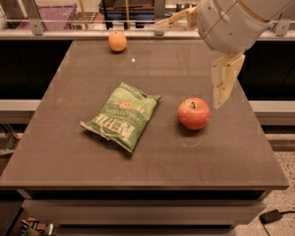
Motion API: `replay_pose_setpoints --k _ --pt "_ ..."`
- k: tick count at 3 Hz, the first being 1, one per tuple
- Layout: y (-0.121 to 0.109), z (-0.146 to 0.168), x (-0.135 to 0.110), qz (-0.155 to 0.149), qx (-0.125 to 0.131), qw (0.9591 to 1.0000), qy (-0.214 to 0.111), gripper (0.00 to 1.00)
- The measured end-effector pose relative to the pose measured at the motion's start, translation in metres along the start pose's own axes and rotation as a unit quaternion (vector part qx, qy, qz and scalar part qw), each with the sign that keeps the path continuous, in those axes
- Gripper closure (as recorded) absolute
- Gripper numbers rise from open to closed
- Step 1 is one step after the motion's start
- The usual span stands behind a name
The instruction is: Pick green jalapeno chip bag
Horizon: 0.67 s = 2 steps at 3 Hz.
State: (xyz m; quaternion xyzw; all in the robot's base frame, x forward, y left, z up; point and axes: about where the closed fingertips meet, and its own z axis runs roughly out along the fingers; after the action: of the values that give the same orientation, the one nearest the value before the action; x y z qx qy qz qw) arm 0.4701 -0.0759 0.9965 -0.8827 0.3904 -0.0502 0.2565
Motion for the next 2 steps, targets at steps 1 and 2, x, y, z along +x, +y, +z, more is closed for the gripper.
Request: replay_pose_setpoints --k 1,2 --pt "-0.0042 0.026 0.001 -0.021 0.007 0.9995 -0.024 0.0" --pt "-0.0076 0.0249 0.0002 -0.027 0.004 0.9994 -0.023 0.0"
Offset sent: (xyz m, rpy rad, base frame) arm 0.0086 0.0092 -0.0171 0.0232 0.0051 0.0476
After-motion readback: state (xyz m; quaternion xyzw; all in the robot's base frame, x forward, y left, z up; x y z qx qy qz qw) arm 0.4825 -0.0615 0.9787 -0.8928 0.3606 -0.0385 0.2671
